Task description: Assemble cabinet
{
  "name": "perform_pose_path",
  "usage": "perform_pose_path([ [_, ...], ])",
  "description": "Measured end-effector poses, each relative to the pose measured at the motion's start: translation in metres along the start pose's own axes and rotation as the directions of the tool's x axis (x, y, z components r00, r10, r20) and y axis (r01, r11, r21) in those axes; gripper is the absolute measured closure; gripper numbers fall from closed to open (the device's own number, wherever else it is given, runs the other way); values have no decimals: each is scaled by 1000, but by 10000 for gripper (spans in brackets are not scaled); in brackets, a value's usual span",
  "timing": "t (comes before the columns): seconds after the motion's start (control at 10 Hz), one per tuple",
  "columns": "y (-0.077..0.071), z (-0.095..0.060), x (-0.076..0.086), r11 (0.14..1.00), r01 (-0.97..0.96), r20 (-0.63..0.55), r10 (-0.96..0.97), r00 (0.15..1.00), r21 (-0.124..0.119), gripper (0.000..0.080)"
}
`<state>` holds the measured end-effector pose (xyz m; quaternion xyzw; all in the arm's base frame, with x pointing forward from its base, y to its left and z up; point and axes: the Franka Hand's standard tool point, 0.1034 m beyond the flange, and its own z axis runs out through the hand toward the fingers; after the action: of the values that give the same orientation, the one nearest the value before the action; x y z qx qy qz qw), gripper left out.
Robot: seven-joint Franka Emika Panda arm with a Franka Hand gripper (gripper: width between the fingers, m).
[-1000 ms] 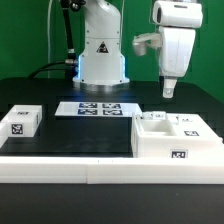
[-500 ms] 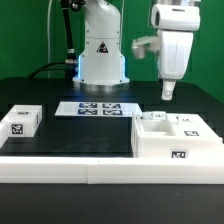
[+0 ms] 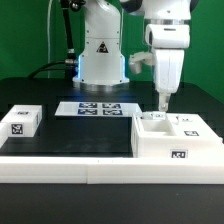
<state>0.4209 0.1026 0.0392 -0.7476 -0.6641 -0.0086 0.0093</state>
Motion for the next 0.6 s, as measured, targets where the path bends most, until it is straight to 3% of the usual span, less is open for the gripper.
perform_pose_path([
  [0.3,-6,18,2,1000,-4,-20,4,1000,7,2],
  [0.6,-6,20,-1,1000,-9,-18,9,1000,11,10],
])
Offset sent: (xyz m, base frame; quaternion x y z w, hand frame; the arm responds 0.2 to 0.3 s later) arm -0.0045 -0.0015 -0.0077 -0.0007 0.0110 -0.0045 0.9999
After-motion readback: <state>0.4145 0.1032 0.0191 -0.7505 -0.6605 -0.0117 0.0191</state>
